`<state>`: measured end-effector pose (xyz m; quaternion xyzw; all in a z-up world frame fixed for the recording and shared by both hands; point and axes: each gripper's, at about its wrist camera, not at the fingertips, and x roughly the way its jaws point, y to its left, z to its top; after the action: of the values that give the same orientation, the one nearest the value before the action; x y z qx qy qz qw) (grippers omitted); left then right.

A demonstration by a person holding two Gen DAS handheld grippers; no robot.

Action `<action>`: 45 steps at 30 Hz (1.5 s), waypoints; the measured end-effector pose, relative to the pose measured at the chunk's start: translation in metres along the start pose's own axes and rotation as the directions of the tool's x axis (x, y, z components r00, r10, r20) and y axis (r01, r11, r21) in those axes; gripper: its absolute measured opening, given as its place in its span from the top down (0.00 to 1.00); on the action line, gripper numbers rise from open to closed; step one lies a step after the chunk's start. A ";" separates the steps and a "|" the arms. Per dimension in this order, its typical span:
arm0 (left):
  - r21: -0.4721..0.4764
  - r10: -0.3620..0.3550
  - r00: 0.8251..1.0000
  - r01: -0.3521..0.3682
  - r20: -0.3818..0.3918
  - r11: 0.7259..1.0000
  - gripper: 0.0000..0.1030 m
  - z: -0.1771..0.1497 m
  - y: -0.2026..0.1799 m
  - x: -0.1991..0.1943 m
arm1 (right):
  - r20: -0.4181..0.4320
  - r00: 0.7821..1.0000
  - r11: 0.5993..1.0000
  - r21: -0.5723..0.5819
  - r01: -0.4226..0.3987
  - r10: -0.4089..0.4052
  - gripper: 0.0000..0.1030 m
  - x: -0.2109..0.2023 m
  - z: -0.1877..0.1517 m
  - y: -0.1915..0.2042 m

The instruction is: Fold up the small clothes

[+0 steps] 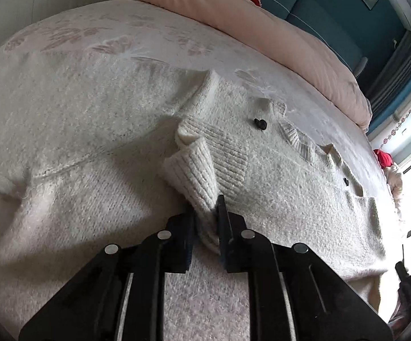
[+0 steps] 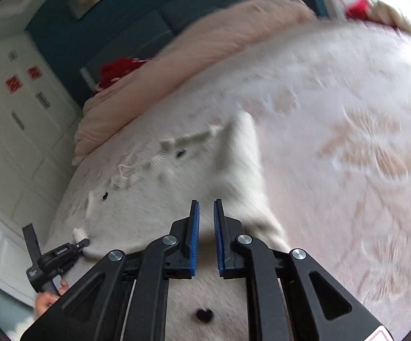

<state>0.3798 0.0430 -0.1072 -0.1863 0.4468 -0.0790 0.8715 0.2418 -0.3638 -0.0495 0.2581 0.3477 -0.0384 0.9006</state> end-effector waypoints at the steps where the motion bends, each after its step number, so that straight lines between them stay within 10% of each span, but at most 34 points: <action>1: 0.008 0.004 1.000 -0.004 0.006 1.000 0.85 0.000 -0.003 0.001 | -0.031 0.999 1.000 -0.011 0.016 -0.017 0.91 0.010 0.001 0.002; 3: -0.001 -0.007 1.000 0.007 0.010 1.000 0.85 -0.002 -0.002 -0.001 | -0.164 0.978 0.991 -0.034 0.129 -0.133 0.97 0.057 -0.008 -0.012; 6: -0.046 -0.042 0.999 0.043 0.020 0.998 0.70 -0.005 0.017 -0.029 | -0.141 0.975 0.984 -0.057 0.167 -0.174 0.93 0.055 -0.010 -0.006; 8: -0.082 -0.004 0.996 0.012 0.093 0.997 0.28 -0.005 0.046 -0.068 | -0.082 0.984 0.985 -0.084 0.149 -0.156 0.83 0.030 -0.011 0.014; 10: -0.155 0.039 0.982 -0.010 0.183 0.988 0.10 -0.003 0.081 -0.101 | -0.056 0.988 0.980 -0.144 0.134 -0.144 0.73 0.010 -0.033 0.036; 16: -0.535 0.324 0.919 -0.163 0.223 0.829 0.10 0.031 0.269 -0.175 | -0.119 0.972 0.934 -0.324 0.153 -0.201 0.59 0.026 -0.114 0.065; 21: -0.603 0.462 0.870 -0.277 0.173 0.748 0.10 0.071 0.357 -0.182 | -0.094 0.966 0.903 -0.385 0.188 -0.241 0.42 0.032 -0.118 0.077; 24: -0.623 0.437 0.893 -0.280 0.111 0.730 0.27 0.087 0.384 -0.158 | -0.097 0.968 0.909 -0.376 0.180 -0.232 0.40 0.032 -0.118 0.073; 26: -0.606 0.482 0.869 -0.327 0.108 0.725 0.79 0.093 0.386 -0.155 | -0.094 0.967 0.907 -0.378 0.184 -0.235 0.39 0.033 -0.120 0.074; 27: -0.589 0.467 0.880 -0.330 0.092 0.738 0.90 0.099 0.386 -0.151 | -0.091 0.967 0.905 -0.383 0.188 -0.239 0.38 0.034 -0.122 0.075; 29: -0.571 0.480 0.870 -0.336 0.117 0.749 0.92 0.107 0.370 -0.155 | -0.086 0.967 0.903 -0.385 0.189 -0.239 0.37 0.033 -0.128 0.075; 32: -0.447 0.447 0.861 -0.310 0.243 0.839 0.92 0.128 0.311 -0.173 | -0.085 0.969 0.907 -0.378 0.183 -0.231 0.36 0.028 -0.129 0.072; 37: -0.114 0.150 0.895 -0.112 0.419 0.987 0.92 0.147 0.132 -0.213 | -0.085 0.972 0.914 -0.367 0.173 -0.218 0.36 0.028 -0.130 0.074; 43: 0.104 -0.166 0.952 0.144 0.257 0.984 0.84 0.093 -0.046 -0.169 | -0.095 0.976 0.925 -0.348 0.150 -0.194 0.36 0.028 -0.129 0.074; 45: 0.106 -0.186 0.974 0.173 0.130 0.979 0.62 0.047 -0.080 -0.117 | -0.106 0.978 0.931 -0.340 0.134 -0.180 0.33 0.027 -0.127 0.074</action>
<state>0.3515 0.0171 0.0372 -0.1899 0.3618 -0.1650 0.8977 0.2039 -0.2349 -0.1143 0.0765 0.4292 -0.0339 0.8993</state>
